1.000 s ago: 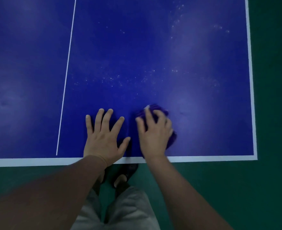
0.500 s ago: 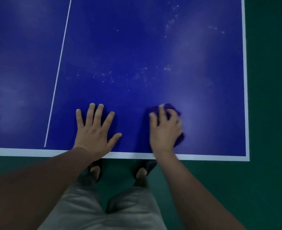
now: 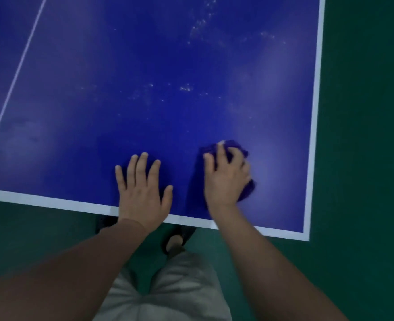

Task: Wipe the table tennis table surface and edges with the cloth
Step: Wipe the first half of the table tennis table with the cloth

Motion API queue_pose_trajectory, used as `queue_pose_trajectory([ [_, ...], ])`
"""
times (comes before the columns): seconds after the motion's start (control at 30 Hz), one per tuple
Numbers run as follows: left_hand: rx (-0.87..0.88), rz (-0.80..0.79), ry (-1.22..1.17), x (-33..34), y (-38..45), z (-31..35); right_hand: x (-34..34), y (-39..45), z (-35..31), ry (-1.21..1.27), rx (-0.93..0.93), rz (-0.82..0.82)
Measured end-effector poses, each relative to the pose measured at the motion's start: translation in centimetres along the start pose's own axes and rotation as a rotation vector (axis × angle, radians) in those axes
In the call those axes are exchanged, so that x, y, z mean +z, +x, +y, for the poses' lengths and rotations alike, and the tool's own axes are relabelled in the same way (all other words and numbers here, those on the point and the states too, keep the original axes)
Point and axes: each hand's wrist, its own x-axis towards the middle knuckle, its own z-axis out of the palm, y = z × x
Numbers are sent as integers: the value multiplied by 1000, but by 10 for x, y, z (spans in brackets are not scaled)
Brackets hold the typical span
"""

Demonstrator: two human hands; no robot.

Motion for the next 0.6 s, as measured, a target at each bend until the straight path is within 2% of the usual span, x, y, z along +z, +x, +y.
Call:
queue_pose_trajectory([
  [0.1, -114, 16, -49, 16, -1, 58, -1, -32, 8, 6, -298, -21],
  [0.17, -177, 11, -53, 26, -2, 80, -5, -37, 44, 18, -385, -31],
  [0.23, -221, 29, -37, 35, -4, 88, -11, -22, 87, -6, -375, -13],
  [0.3, -242, 47, -16, 41, -4, 87, -17, 3, 121, -19, -280, -11],
  [0.43, -246, 37, 34, 44, -4, 86, -13, 40, 118, 43, 14, -1],
  [0.5, -245, 44, 38, 45, -3, 86, -12, 26, 99, 46, -58, 35],
  [0.6, -245, 52, 54, 47, -3, 86, -13, -23, 101, 10, -336, -27],
])
